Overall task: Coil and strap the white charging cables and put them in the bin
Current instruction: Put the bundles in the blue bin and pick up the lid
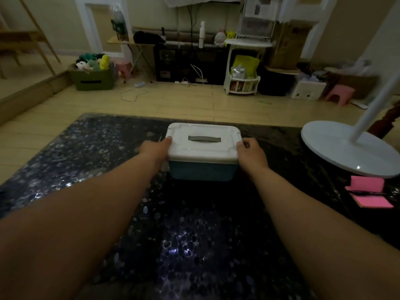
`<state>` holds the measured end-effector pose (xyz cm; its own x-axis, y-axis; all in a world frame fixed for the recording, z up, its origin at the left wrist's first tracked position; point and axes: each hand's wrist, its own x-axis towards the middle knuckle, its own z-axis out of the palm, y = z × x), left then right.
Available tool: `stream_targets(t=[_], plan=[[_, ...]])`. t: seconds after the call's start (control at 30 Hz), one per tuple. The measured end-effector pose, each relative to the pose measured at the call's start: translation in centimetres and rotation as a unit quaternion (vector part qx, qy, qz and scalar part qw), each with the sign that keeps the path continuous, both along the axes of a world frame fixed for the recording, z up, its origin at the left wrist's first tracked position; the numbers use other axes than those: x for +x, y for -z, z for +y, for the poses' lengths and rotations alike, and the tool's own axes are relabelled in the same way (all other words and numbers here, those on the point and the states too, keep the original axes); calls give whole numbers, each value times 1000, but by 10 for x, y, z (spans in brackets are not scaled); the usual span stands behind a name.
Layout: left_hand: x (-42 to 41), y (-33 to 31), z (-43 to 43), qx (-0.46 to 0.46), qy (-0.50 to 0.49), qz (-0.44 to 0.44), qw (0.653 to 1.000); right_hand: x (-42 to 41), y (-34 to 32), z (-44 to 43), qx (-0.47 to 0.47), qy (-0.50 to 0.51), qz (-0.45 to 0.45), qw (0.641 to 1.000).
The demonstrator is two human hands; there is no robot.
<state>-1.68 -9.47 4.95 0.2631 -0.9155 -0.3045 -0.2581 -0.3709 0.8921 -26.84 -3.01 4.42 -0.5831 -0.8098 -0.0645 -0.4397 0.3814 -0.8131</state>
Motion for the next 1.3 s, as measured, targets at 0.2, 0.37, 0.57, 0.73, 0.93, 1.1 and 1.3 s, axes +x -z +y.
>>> stream_targets(t=[0.2,0.37,0.57,0.73,0.93,1.1,1.3], plan=[[-3,5,-16,14,-6,99,995,7,-5,-11,-37,31,-120,992],[-2,15,-11,69,0,220,973,5,5,-6,-45,87,-252,963],[-1,22,-16,66,14,240,968,6,9,-11,-97,88,-75,989],[-1,27,-21,47,2,228,973,6,9,-12,-81,51,62,993],[-5,18,-19,-122,16,-58,991,2,10,-12,-68,43,97,992],[-4,9,-19,-124,97,-209,965,3,11,-16,-55,44,116,991],[-12,20,-17,-136,117,-235,955,2,19,-7,-31,-27,234,971]])
